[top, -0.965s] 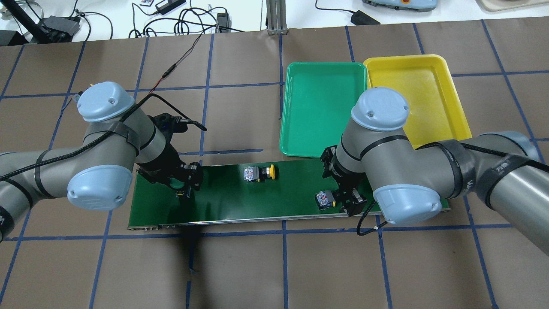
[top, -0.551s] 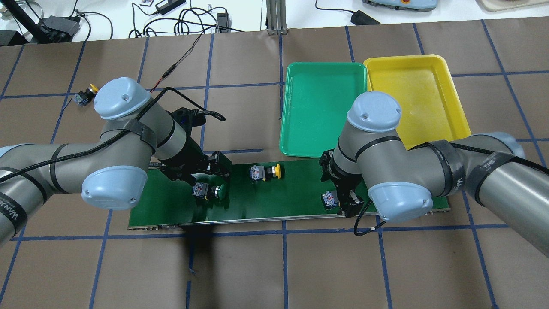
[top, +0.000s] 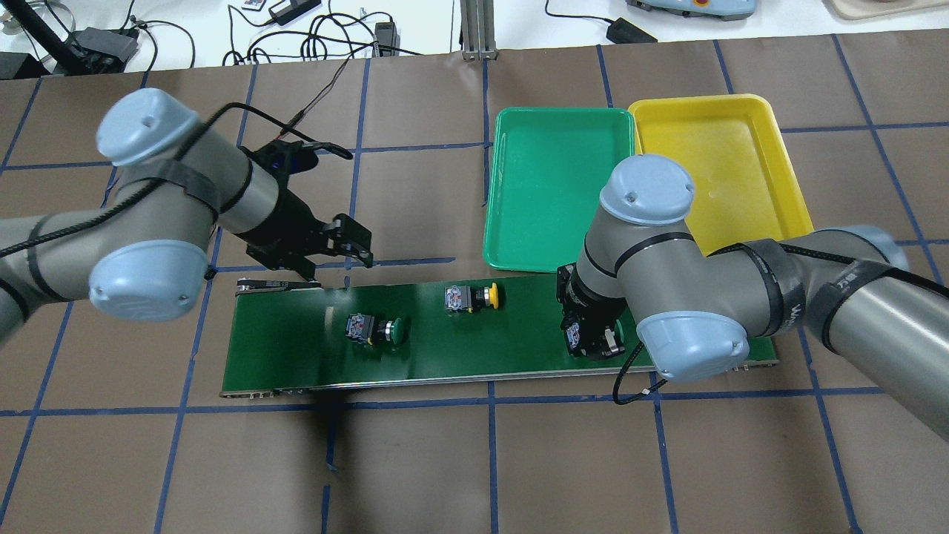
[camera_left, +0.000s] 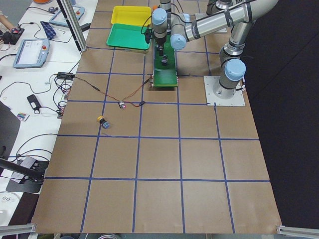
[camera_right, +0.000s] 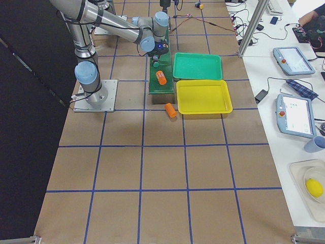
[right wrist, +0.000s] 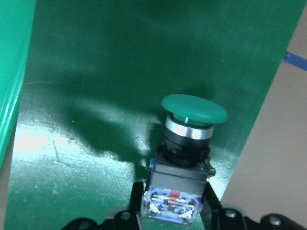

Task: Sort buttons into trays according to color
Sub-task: 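Drop the green button in the green tray while the left grasps a yellow button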

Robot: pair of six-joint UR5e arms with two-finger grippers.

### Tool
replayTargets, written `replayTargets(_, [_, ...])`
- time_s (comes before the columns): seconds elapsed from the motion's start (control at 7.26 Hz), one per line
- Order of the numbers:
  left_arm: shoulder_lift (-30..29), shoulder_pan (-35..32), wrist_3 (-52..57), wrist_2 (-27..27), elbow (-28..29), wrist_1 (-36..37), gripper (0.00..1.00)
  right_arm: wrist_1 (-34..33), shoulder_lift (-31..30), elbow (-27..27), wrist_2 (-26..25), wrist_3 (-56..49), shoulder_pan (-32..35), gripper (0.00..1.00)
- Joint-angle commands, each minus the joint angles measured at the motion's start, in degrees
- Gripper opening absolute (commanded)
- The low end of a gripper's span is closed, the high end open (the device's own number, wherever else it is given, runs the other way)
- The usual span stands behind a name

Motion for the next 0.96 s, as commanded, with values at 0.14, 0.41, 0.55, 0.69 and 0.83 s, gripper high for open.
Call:
replayTargets(0.14, [-14.4, 12.8, 7.8, 11.7, 26.6, -10.5, 1.00, -0.6, -2.0, -3.1, -0.7, -0.1, -0.5, 0.00])
replayTargets(0.41, [-29.0, 16.8, 2.2, 12.3, 41.8, -12.4, 1.00, -1.8, 2.3, -11.1, -1.3, -2.5, -1.0, 0.00])
replayTargets(0.55, [-35.7, 18.5, -2.0, 12.2, 47.8, -12.1, 1.00, -2.6, 4.8, -15.9, -0.2, 0.6, -1.1, 0.00])
replayTargets(0.69, [-41.3, 18.5, -7.1, 14.0, 54.1, -12.5, 1.00, -3.0, 7.2, -17.9, -1.1, 0.9, -1.1, 0.00])
replayTargets(0.83, [-45.3, 18.5, -7.9, 18.0, 59.0, -12.9, 1.00, -7.3, 11.0, -18.3, -3.7, 0.6, -1.3, 0.00])
